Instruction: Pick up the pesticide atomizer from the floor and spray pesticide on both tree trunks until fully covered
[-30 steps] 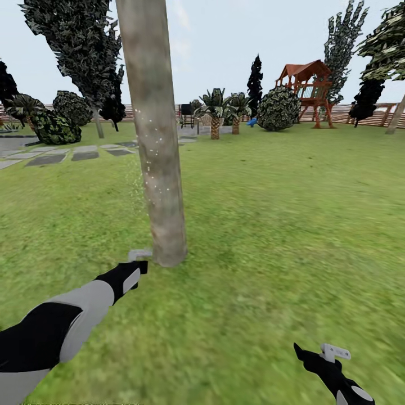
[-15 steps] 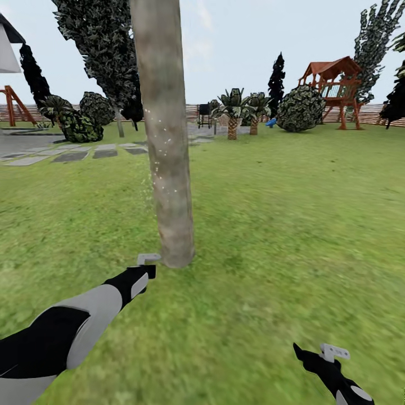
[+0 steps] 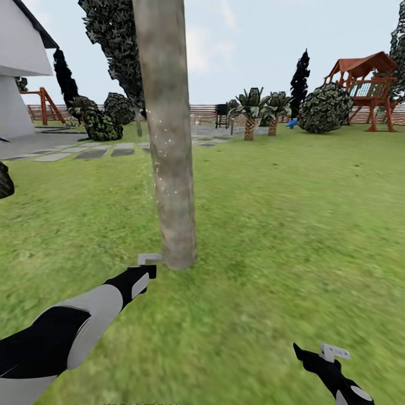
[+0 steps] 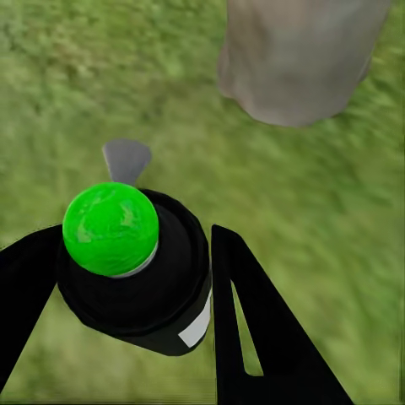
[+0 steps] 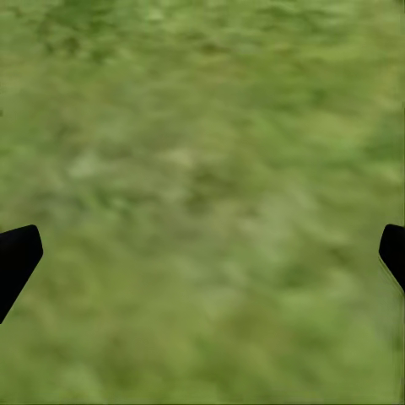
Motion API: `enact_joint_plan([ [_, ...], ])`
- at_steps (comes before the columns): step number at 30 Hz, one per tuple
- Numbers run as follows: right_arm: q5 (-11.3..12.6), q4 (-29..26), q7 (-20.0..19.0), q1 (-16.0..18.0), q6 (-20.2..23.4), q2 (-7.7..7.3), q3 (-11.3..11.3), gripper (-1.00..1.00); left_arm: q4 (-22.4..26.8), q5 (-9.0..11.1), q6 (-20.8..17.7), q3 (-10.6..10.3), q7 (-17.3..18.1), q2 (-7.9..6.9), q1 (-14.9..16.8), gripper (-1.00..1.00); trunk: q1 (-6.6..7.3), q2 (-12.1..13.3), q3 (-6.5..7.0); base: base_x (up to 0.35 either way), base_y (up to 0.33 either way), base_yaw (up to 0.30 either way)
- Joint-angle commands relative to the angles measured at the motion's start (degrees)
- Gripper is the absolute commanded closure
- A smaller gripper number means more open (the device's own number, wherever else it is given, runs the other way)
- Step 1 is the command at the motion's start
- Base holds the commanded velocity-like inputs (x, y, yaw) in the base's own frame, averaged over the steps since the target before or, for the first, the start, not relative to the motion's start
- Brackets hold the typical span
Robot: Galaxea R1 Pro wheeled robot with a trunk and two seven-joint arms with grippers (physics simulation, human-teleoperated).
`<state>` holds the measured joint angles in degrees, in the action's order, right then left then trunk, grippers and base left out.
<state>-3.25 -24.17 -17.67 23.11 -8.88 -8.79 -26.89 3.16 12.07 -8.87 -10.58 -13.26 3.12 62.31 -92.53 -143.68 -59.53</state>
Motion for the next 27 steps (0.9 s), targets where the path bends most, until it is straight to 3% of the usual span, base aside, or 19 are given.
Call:
enact_joint_plan([
  [1, 0.0, 0.0, 0.0, 0.0, 0.0, 0.0, 0.0, -1.0, 0.01, -0.03, 0.0, -0.06, -0.01, 0.02, 0.0, 1.0, 0.0, 0.0, 0.0, 0.001, -0.306, 0.254],
  [18, 0.0, 0.09, 0.0, 0.0, 0.0, 0.02, 0.0, -1.0, 0.01, 0.06, -0.09, -0.06, -0.01, 0.08, 0.0, 1.0, 0.0, 0.0, 0.0, 0.034, -0.307, 0.249],
  [24, 0.0, 0.07, 0.0, 0.01, 0.0, 0.0, 0.0, -1.0, -0.18, -0.03, -0.03, -0.09, 0.18, 0.15, -0.63, 1.0, 0.0, 0.0, 0.0, 0.007, -0.257, 0.054],
  [27, 0.0, 0.08, 0.0, 0.01, 0.0, 0.0, 0.0, -1.0, 0.46, -0.16, -0.19, -0.13, 0.14, 0.99, -1.45, 1.0, 0.0, 0.0, 0.0, 0.0, -0.042, 0.002],
])
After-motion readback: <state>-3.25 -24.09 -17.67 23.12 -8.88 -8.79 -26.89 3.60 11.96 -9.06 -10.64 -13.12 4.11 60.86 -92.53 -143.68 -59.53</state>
